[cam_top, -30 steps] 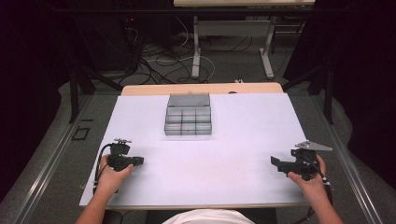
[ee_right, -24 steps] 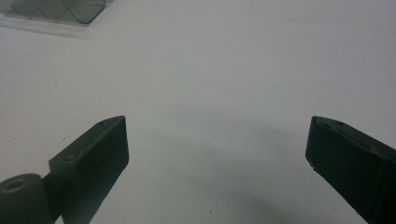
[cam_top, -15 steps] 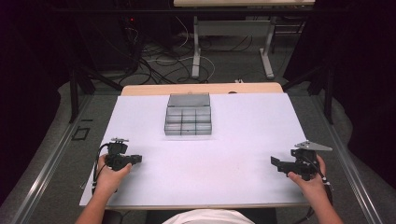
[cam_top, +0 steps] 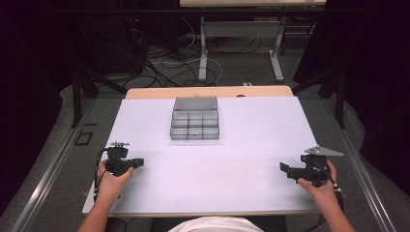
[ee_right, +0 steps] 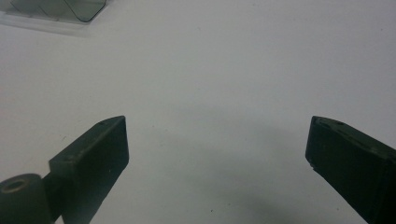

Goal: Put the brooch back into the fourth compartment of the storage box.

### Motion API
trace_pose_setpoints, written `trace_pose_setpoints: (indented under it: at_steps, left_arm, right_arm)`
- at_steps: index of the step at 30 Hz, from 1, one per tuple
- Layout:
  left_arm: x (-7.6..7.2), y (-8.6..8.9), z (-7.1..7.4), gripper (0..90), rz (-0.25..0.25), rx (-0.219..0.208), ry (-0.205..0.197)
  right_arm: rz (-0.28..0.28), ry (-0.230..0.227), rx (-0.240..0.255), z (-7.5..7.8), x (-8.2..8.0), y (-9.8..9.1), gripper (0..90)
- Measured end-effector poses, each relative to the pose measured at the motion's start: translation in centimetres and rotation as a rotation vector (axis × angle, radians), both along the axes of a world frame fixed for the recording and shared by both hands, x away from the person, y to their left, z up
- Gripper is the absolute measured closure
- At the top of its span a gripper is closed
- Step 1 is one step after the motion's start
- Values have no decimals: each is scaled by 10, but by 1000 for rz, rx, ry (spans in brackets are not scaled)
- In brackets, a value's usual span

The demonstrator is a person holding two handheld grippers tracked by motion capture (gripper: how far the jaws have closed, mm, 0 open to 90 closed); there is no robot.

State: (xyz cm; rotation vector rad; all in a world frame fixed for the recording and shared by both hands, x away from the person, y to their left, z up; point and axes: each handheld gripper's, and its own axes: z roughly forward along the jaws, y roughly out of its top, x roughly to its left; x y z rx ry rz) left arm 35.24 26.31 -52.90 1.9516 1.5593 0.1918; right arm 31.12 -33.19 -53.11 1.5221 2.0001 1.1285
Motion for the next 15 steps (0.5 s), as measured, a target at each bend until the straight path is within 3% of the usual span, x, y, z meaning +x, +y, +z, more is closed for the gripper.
trace_pose_setpoints:
  at_steps: [9,15]
  left_arm:
    - [-1,5,1,803,47,-4,-30]
    - [-2,7,3,803,52,-10,-36]
  right_arm:
    - [-1,5,2,-1,1,-1,56]
    - [-6,12,6,-2,1,-1,55]
